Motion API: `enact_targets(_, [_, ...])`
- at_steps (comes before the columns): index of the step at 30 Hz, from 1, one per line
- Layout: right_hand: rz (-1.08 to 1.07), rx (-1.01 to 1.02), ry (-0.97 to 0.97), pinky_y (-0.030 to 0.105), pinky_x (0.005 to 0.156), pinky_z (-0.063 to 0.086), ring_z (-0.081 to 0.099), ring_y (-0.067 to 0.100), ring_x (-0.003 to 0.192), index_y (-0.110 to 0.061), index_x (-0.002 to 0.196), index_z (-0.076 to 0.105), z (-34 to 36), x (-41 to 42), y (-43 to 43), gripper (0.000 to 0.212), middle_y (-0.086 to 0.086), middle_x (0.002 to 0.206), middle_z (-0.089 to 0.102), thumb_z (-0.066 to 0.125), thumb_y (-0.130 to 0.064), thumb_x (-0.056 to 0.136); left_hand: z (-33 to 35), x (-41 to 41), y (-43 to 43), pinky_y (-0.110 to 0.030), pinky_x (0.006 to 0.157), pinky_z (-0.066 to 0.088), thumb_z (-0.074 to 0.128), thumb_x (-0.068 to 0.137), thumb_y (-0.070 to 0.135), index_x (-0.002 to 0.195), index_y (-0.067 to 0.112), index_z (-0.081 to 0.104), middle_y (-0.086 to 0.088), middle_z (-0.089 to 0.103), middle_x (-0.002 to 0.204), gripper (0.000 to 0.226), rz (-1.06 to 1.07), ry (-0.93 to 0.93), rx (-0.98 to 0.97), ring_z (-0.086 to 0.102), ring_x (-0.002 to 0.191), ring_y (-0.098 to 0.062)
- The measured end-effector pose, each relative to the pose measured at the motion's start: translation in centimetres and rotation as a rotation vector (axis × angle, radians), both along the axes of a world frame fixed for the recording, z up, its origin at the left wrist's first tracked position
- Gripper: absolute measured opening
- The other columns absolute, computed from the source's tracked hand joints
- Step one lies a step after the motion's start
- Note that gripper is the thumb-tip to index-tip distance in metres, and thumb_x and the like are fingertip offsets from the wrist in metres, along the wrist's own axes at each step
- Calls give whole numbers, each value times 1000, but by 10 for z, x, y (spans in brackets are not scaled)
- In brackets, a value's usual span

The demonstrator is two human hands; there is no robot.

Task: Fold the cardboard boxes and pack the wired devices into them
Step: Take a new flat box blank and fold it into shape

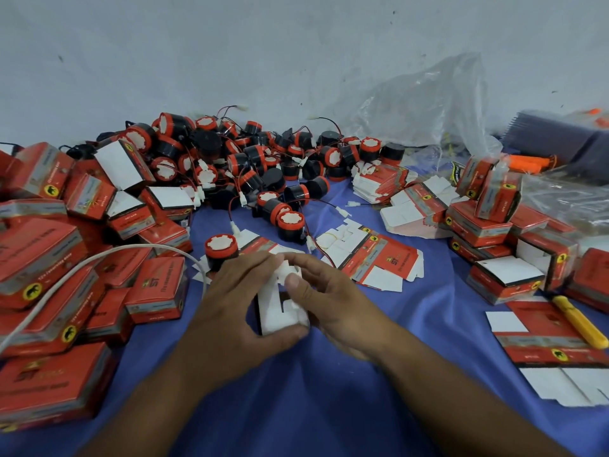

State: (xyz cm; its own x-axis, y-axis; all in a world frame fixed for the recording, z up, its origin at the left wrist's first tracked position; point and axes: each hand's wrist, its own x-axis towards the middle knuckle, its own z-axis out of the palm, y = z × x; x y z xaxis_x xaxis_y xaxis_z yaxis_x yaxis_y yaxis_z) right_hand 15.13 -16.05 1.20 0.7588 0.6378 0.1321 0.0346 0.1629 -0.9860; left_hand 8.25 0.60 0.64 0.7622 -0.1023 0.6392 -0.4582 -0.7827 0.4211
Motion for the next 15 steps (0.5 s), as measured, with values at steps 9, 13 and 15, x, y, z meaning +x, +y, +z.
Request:
enact_targets(9, [-128,-148,-187,30,99,54,63,8,117,-40,130,54,-14,-6,8,40,-14,126,66,70,-28,94,-10,5,0,-15,104,36,76,70,60,135,28,44,18,42,138,79,-77,105,16,43,129,-5])
enact_targets(13, [-107,-224,-313,12,103,41,50,-10,126,-47,139,36,-12,-6,5,46,-40,127,55,57,-29,102,-5,3,-1,-19,106,37,75,71,54,135,18,48,9,48,136,78,-79,36,39,45,127,-6])
enact_targets(15, [-84,-252,-334,2,98,34,41,-21,126,-54,138,28,-7,-8,3,46,-52,126,46,51,-30,105,-3,3,-1,-23,106,39,76,73,50,134,11,51,3,50,135,76,-78,-5,59,48,127,-10])
